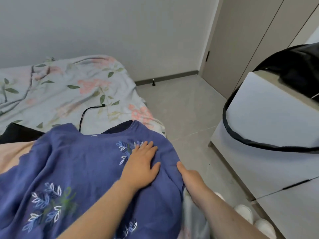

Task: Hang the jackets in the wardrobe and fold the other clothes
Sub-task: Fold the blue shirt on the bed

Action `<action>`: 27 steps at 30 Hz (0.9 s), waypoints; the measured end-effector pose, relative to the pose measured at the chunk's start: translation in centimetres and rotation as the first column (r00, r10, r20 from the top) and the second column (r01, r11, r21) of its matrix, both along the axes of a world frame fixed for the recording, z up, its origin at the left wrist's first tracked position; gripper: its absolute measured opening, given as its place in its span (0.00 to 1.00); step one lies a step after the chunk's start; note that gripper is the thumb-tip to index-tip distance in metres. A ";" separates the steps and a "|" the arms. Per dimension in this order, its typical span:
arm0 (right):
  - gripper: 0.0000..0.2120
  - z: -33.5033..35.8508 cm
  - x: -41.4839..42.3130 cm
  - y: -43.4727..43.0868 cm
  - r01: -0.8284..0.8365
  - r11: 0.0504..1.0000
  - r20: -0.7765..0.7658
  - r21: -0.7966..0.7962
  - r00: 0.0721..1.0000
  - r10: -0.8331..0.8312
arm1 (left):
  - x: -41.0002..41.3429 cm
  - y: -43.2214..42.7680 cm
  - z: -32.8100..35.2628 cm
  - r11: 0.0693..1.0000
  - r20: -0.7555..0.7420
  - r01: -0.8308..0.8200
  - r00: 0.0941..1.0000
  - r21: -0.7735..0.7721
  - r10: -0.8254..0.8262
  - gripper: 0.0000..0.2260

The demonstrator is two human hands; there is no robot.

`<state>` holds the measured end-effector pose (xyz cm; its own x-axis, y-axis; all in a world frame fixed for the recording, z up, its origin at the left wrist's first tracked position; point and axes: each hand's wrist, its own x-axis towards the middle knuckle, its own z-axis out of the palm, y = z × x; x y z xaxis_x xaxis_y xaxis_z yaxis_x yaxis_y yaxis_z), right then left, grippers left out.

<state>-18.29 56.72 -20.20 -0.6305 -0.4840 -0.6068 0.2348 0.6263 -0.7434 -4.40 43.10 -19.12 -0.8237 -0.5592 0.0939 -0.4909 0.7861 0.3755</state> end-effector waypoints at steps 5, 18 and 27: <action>0.07 -0.2 -1.2 0.5 0.102 0.984 0.136 -0.149 0.987 -0.081 | 0.4 0.7 -2.4 0.997 -0.024 -0.070 0.997 -0.037 0.069 0.38; 0.20 0.0 -4.7 0.8 0.207 0.937 0.589 -0.281 0.808 -0.002 | -0.7 0.5 -3.2 0.988 0.119 -0.005 0.993 -0.158 0.024 0.46; 0.16 1.5 -3.9 -0.8 0.347 0.852 0.389 -0.391 0.902 -0.189 | -0.9 0.3 -3.4 0.986 0.159 0.009 0.987 -0.166 0.018 0.49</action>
<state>-22.23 55.93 -18.75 -0.5807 -0.5893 -0.5617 0.6204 0.1265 -0.7740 -5.33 43.39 -22.56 -0.8330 -0.5506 0.0538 -0.5375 0.8285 0.1568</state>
